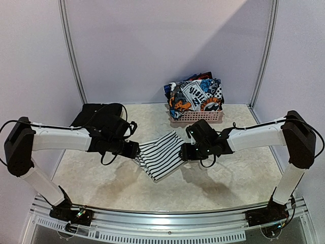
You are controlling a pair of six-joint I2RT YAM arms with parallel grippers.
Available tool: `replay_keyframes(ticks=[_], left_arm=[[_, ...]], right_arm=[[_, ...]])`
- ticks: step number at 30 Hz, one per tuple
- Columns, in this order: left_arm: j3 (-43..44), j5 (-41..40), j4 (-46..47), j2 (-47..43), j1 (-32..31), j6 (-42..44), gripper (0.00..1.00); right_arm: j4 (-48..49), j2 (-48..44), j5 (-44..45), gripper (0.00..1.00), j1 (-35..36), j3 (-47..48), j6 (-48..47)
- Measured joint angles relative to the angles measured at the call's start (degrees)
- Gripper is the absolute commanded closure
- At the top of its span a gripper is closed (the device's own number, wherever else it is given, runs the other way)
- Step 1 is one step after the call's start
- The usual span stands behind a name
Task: Fold and stack the mixed laundry pile
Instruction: Smooth out the square-folded tank top at the center of the board.
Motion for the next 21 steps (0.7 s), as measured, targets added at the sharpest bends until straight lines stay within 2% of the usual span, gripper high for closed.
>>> replay_keyframes(ticks=[7,15,17,19,20,21], left_arm=[[7.1,0.87,-0.26,9.18,4.42,4.98,0.5],[11.91,5.77,0.0,16.35,6.97,7.87,0.55],[12.83,6.73,0.07,17.99,7.21,8.13,0.64],[13.27,6.95,0.0,19.08,7.37,8.39,0.85],[13.57,7.06,-0.02,19.65,7.43,8.66,1.0],[13.86,7.15,0.11,20.22,7.5,8.83,1.0]], right_arm=[[-0.59,0.0,0.66,0.4,0.09,0.0,-0.68],[-1.05,2.58,2.43,0.4,-0.2,1.7,-2.08],[-0.85,3.87,2.43,0.42,-0.55,2.21,-2.27],[-0.35,5.51,2.29,0.45,-1.03,2.56,-2.36],[-0.09,6.34,2.23,0.46,-1.27,2.6,-2.4],[0.11,7.08,2.14,0.47,-1.53,2.6,-2.47]])
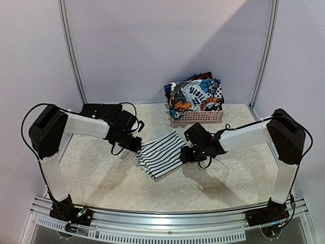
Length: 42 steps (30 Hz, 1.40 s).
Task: Fold and stack the mixed laundry pile
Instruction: Smooth out the square-folded tank top at the center of the board, then move the square-folded tank top to the center of the board.
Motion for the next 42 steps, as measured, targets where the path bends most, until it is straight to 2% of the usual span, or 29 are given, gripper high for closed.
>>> replay_keyframes(ticks=[6,14,16,20,25,27,34,38,42], left_arm=[[-1.01,-0.7,0.22,-0.61,0.04,-1.6,1.0],[-7.69,-6.45,-2.25,-15.08,-2.25,-9.03,1.0],[-8.37,-6.88,-2.29,-16.06,-3.02,-10.67,0.96],[-10.88,-7.78,-3.19,-16.06,-4.15,-14.14,0.79],[-14.43,-8.61,-3.89,-16.57,-4.85,-16.57,0.19],[-16.22,-9.79,-4.11,-18.56,-5.66,-17.03,0.03],[-17.18,-12.92,-4.98,-29.4,-10.8,-19.39,0.01],[-19.5,-12.61,-3.43,-31.61,-14.27,-21.42,0.06],[-24.35,-10.29,-1.07,-32.06,-16.17,-23.52,0.06]], right_arm=[[1.75,1.46,-0.04,0.49,-0.39,0.57,0.31],[3.37,1.73,0.22,0.49,-0.37,0.31,2.97],[4.13,2.05,0.15,0.49,-0.37,0.33,3.21],[5.05,2.62,-0.63,0.48,-0.39,0.79,3.21],[4.66,2.69,-1.81,0.44,-0.39,1.31,2.45],[3.37,2.64,-3.15,0.43,-0.5,2.01,1.42],[-2.71,0.9,-9.42,0.4,-0.72,4.81,-2.97],[-4.48,-1.38,-10.29,0.41,-1.29,6.27,-4.66],[-4.81,-1.62,-10.38,0.41,-3.43,7.72,-5.75]])
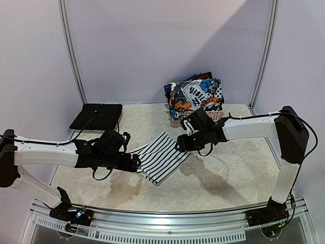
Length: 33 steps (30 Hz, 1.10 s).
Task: Fold and stack the mixed laundry pile
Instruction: Move the square-folded tank top to the center of the board.
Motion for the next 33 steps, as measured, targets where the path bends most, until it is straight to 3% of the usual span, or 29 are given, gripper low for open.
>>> replay_keyframes(ticks=[10,18,25,33], left_arm=[[-7.39,4.24,12.83,-0.46,-0.09,-6.08,0.08],[-8.87,5.33,19.71,1.51,-0.11,-11.15,0.16],[-8.83,5.11,19.12,2.05,-0.11,-12.39,0.15],[-8.09,0.57,7.23,-5.97,-0.11,-11.17,0.11]], right_arm=[[1.22,5.97,-1.31,0.53,-2.12,0.55,-1.62],[8.24,6.8,-3.8,0.67,-2.14,-3.32,-0.35],[12.13,4.02,-3.56,0.67,1.05,-8.55,3.93],[13.73,0.59,-2.47,0.57,11.41,-12.83,13.11]])
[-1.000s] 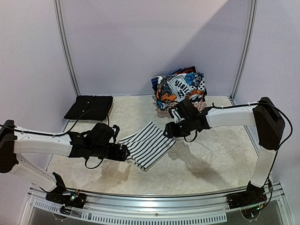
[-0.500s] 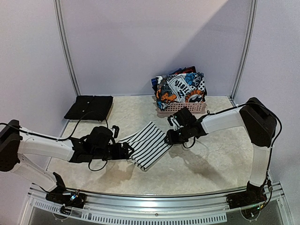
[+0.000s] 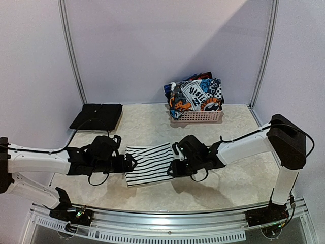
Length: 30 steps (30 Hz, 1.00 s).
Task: Fold and stack the mixed laundry pile
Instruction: Move the square-folded tank top to the center of the board, then pick up the square-folded tank top from the center of the board.
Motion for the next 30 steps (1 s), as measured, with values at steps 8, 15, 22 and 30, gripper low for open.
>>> replay_keyframes(ticks=[8,15,22,30], left_arm=[[0.09,-2.67,-9.66,-7.41,1.99,1.95,0.11],[-0.83,1.68,-10.21,-7.63,8.31,6.43,0.14],[-1.84,6.95,-5.62,-1.18,10.25,9.22,0.2],[-1.81,7.74,-1.01,6.58,10.36,10.12,0.24]], right_arm=[[-1.55,-1.84,0.13,0.43,3.43,-0.83,2.58],[-2.16,-6.03,1.6,0.37,3.45,-3.63,2.32],[-2.43,-9.55,2.97,0.35,3.45,-5.77,1.18],[-3.41,-13.51,5.18,0.34,3.5,-9.9,1.14]])
